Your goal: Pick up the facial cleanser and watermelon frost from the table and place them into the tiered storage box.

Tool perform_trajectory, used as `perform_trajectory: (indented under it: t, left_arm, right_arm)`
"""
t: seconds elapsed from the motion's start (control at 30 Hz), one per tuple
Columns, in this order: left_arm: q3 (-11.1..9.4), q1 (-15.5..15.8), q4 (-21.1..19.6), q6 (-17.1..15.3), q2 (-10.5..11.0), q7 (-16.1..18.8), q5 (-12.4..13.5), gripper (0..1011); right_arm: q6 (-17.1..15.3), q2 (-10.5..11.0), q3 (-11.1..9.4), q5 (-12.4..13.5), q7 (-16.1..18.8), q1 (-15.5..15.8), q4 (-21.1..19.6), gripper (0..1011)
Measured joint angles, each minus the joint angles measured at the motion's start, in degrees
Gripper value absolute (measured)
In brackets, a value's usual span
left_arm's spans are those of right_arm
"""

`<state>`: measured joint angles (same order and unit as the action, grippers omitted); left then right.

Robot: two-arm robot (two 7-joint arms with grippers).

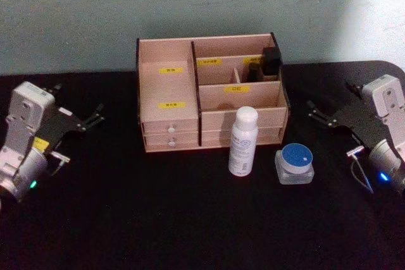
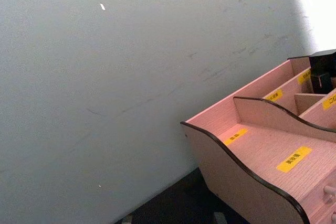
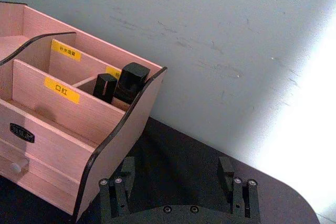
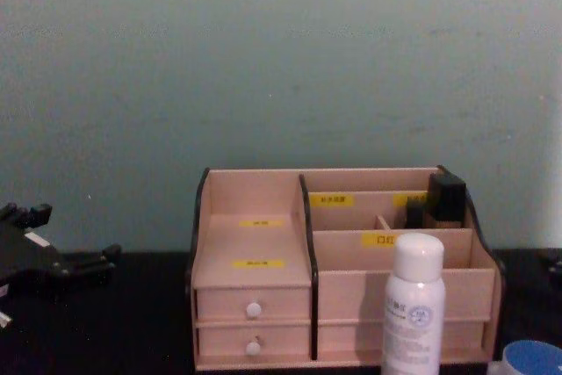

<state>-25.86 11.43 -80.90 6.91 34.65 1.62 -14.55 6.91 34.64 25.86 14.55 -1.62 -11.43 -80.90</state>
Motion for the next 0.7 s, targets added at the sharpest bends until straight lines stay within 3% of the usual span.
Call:
perform_trajectory:
  t: [0.7]
  left_arm:
    - [0.0,0.0,0.0,0.0,0.0,0.0,0.0,1001]
  right_arm:
    - [0.0,0.0,0.0,0.0,0.0,0.0,0.0,1002]
